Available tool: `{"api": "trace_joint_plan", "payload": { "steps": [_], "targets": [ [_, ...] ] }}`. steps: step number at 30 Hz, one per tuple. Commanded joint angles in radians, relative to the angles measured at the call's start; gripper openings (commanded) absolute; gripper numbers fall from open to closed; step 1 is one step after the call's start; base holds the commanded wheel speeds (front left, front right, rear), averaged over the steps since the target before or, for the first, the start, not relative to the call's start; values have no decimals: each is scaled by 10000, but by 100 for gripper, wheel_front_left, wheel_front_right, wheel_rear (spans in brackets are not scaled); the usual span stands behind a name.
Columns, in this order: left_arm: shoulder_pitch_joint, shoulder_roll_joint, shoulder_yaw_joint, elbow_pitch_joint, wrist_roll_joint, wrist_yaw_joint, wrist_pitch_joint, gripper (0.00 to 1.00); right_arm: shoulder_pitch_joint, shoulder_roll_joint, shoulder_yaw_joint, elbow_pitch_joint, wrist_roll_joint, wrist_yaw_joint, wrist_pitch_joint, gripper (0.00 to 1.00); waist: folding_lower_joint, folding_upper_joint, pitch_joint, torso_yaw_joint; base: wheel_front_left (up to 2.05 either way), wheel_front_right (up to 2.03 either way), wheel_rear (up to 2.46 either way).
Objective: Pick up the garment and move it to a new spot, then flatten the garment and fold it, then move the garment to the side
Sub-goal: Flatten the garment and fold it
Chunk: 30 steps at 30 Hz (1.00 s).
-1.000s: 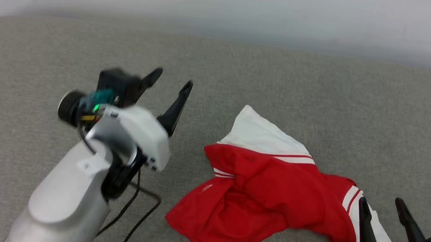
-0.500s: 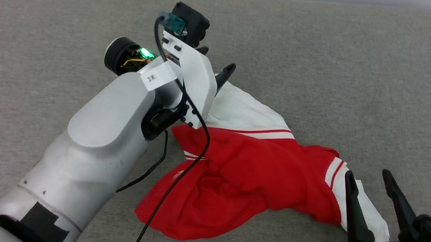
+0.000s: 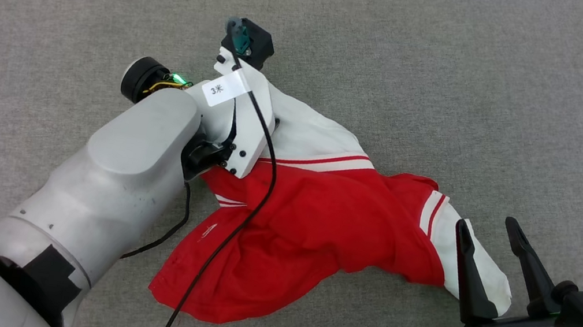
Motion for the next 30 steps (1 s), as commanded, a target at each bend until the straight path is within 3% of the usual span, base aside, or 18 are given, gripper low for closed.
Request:
{"api": "trace_joint_plan", "payload": {
  "steps": [1, 3, 7, 8, 12, 17, 30],
  "targets": [
    [29, 15, -363, 137, -182, 3, 329, 100, -208, 10, 28, 52, 66, -3, -80, 100, -1, 0, 42, -40, 0, 0, 0],
    [167, 86, -883, 364, -402, 1, 855, 100, -215, 12, 59, 114, 133, -3, -102, 100, -1, 0, 70, -75, 0, 0, 0],
    [449, 176, -1468, 850, -991, -10, 1571, 29, -321, 12, 185, 286, 306, -3, -120, 100, -1, 0, 103, -213, 0, 0, 0],
    [513, 195, -1565, 943, -1132, -10, 1652, 0, -312, 11, 201, 330, 386, -3, -141, 100, -1, 0, 105, -253, 0, 0, 0],
    [287, 308, -1859, 1035, -1269, -6, 964, 0, -261, 12, 203, 499, 515, -3, -168, 100, -1, 0, 88, -334, 0, 0, 0],
    [-586, 637, -2176, 837, -1019, 13, -855, 0, -109, 11, 65, 775, 622, -3, -43, 100, -1, 0, -218, -212, 0, 0, 0],
    [-2075, 1301, -3345, -573, -554, 9, -4257, 0, 236, 9, -588, 1014, 754, -3, 277, 100, -1, 0, -1368, 957, 0, 0, 0]
  ]
}}
